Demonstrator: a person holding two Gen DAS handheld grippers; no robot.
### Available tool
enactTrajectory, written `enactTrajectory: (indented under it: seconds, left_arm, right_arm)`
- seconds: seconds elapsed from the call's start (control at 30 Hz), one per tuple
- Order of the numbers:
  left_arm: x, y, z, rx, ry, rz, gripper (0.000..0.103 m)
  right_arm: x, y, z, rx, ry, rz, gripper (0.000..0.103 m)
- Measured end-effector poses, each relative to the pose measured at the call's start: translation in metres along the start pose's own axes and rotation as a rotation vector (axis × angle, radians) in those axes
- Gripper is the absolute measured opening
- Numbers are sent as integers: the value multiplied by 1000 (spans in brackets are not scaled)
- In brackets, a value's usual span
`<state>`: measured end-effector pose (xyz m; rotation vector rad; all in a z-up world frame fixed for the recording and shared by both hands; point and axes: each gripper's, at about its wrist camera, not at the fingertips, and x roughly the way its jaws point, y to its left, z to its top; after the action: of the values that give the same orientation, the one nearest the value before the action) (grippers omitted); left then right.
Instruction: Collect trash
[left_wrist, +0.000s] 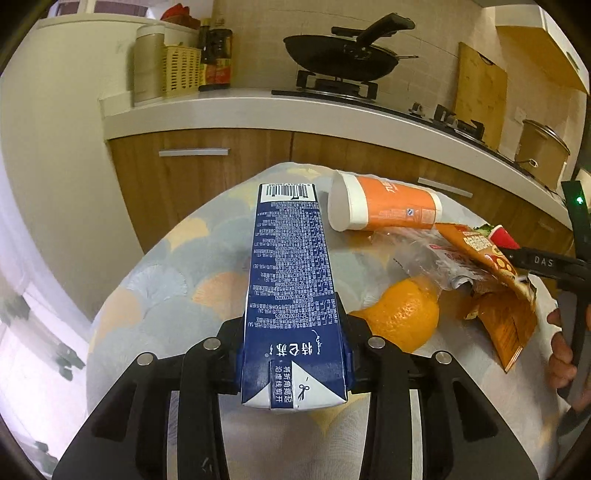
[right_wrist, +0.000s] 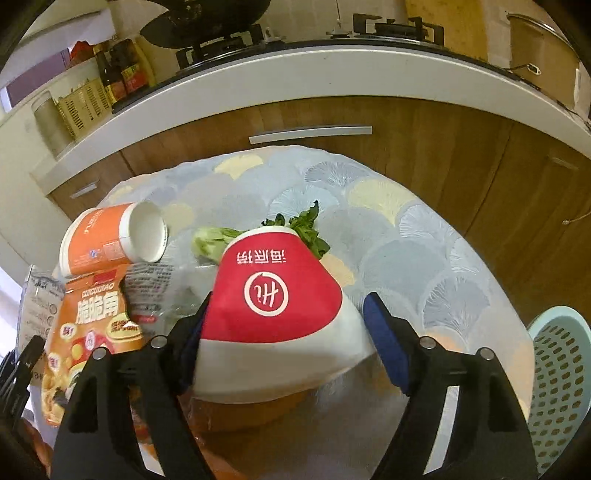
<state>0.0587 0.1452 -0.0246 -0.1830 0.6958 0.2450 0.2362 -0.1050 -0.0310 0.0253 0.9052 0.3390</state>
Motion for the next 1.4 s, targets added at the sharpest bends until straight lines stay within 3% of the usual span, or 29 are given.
enactTrajectory:
  seconds: [0.13,0.3,0.53,0.7,1.0,1.2,1.4]
  left_arm:
    - [-1,-1,-1,9,-5,1,35]
    - [-7,-2,0,16,-25,-14,35]
    - [-37,-15,4,34,-74,-68,35]
    - [-68,-38,10,71,-123,-134,35]
    - [-90,-135,10,193,-124,-333,35]
    - [-80,-224,-6,287,-36,-487,35]
    - [-54,-306,-24,358,72,-596,35]
  right_arm:
    - [-5,2,-1,-27,-29,-6,68]
    - [-24,9,-1,-65,-76,-15,40]
    - [-45,-14,-7,-7,-99,-10,37]
    - [-90,-32,-18,40,-177,8,37]
    - [-167,-83,-44,86,-281,-56,37]
    - [-195,-139,-74,159,-305,-99,37]
    - [-193,-199,-106,250,-271,-124,37]
